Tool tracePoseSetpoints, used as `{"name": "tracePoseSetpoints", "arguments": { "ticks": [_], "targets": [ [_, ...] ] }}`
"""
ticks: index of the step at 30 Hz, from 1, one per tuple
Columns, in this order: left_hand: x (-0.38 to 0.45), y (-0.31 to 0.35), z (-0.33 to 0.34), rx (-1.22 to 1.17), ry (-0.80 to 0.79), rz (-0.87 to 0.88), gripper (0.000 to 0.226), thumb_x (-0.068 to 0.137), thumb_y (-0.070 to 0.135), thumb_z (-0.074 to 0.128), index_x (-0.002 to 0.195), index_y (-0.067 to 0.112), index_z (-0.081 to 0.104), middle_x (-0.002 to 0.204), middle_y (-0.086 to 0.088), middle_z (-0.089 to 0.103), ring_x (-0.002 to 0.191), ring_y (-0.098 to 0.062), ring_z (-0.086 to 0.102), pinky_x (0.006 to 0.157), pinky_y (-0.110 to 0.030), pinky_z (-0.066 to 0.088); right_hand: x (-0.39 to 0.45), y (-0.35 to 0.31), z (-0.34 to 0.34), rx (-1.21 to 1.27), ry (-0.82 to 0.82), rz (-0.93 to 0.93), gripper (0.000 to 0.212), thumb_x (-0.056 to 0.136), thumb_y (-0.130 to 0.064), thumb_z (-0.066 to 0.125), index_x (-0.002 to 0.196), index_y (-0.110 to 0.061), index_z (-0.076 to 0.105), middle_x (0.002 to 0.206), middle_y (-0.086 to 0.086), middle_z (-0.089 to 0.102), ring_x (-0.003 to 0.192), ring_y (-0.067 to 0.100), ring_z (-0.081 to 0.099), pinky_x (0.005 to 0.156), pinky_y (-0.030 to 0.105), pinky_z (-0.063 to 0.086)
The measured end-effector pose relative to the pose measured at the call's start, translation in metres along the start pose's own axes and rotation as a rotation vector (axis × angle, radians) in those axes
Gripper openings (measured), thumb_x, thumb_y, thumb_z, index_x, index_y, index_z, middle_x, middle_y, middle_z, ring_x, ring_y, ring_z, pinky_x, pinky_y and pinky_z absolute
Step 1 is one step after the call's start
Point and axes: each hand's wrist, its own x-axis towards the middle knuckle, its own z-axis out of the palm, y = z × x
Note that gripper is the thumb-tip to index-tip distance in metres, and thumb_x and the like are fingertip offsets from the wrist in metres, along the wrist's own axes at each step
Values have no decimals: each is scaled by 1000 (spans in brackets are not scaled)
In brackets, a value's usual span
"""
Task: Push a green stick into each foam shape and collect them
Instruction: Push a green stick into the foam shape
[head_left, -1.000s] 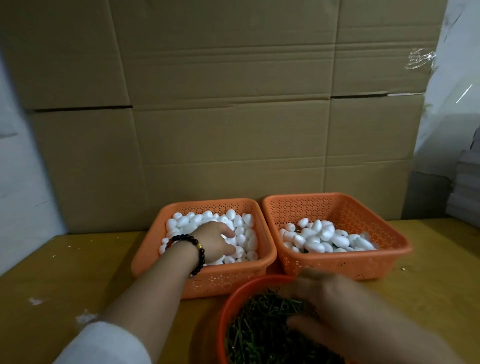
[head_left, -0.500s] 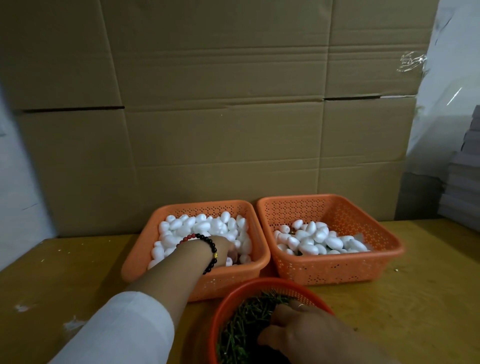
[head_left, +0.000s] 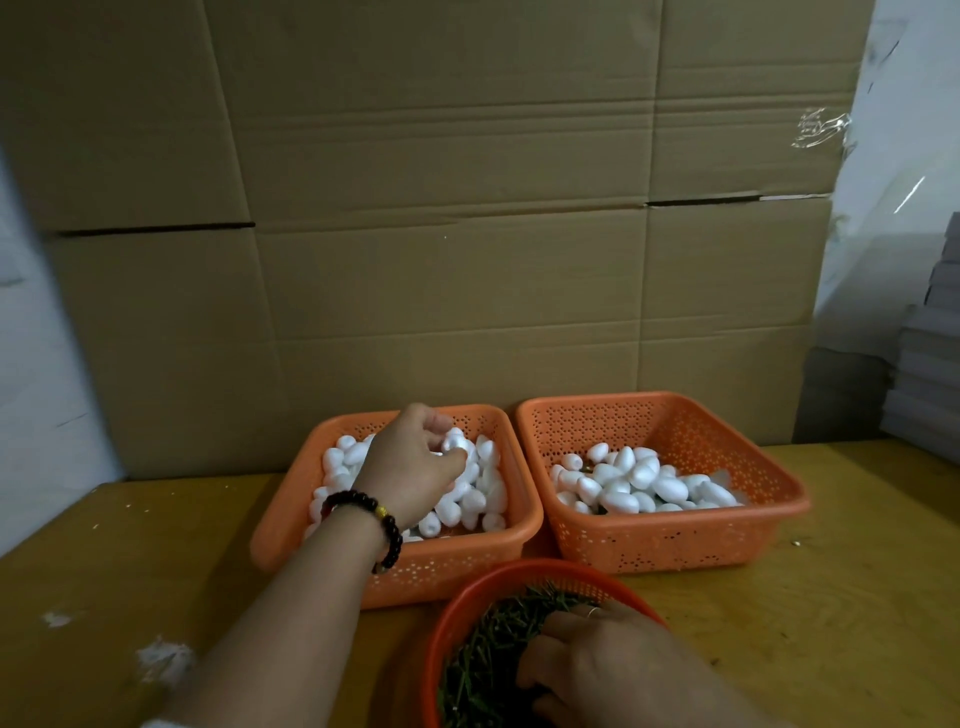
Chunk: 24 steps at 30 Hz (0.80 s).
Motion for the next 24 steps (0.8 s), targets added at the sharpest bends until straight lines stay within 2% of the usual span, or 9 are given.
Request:
{"name": "tracePoseSetpoints", "arguments": {
  "ticks": [2, 3, 5, 10, 14, 17, 20, 22, 24],
  "targets": [
    [-12, 1, 2, -221, 22, -7, 23, 84, 17, 70, 99, 25, 55, 100, 10, 64, 77, -9, 72, 70, -27, 60, -3, 8, 3, -128, 17, 36, 31, 97, -37, 40, 123, -29, 55, 118, -2, 57, 115, 17, 50, 103, 26, 31],
    [-19, 2, 5, -319, 16, -17, 24, 84, 12, 71, 100, 22, 56, 101, 5, 66, 79, -10, 72, 71, -26, 59, 2, 8, 8, -136, 79, -19, 31, 98, -36, 39, 124, -30, 56, 119, -2, 57, 115, 17, 51, 103, 26, 30],
    [-32, 5, 10, -552, -9, -48, 24, 84, 2, 70, 102, 12, 58, 103, -7, 70, 85, -16, 73, 75, -30, 59, 6, -2, 16, -171, 33, -55, 33, 99, -36, 37, 126, -30, 55, 120, -2, 58, 116, 18, 51, 104, 26, 30],
    [-51, 8, 12, -1069, -160, -105, 28, 86, -18, 48, 103, 3, 54, 106, -20, 68, 89, -28, 70, 72, -31, 59, 3, 5, 8, -131, 44, 12, 33, 100, -35, 37, 128, -32, 54, 124, -2, 56, 120, 19, 48, 103, 27, 29],
    [-58, 10, 11, -1243, -249, -121, 36, 71, -11, 54, 102, 7, 55, 105, -18, 66, 85, -26, 67, 69, -31, 58, 1, 6, 9, -54, 133, 5, 34, 98, -43, 39, 131, -45, 48, 127, -11, 46, 115, 17, 50, 99, 24, 36],
    [-60, 12, 9, -1304, -306, -175, 33, 74, -5, 57, 102, 11, 58, 109, -17, 64, 86, -25, 65, 67, -32, 57, -1, 6, 10, -51, 174, 37, 38, 96, -48, 39, 134, -54, 38, 124, -13, 40, 110, 16, 49, 95, 24, 40],
    [-63, 15, 9, -1370, -381, -200, 32, 79, -4, 53, 109, 8, 58, 118, -26, 59, 95, -32, 65, 74, -39, 58, 0, 9, 5, -86, 267, 11, 38, 92, -47, 49, 130, -55, 45, 117, -12, 47, 106, 9, 54, 91, 19, 44],
    [-64, 16, 10, -1386, -390, -204, 35, 80, -5, 50, 113, 5, 58, 120, -31, 57, 97, -35, 65, 74, -40, 59, 1, 9, 1, -40, 291, 9, 41, 93, -45, 51, 132, -52, 45, 129, -16, 46, 115, 4, 52, 96, 14, 41],
    [-65, 17, 10, -1402, -381, -195, 36, 78, -5, 51, 111, 5, 63, 111, -28, 60, 92, -32, 66, 71, -38, 59, -2, 11, 3, 87, 293, 58, 44, 93, -44, 51, 136, -49, 40, 137, -26, 37, 123, -3, 45, 102, 14, 35]
  ]
}}
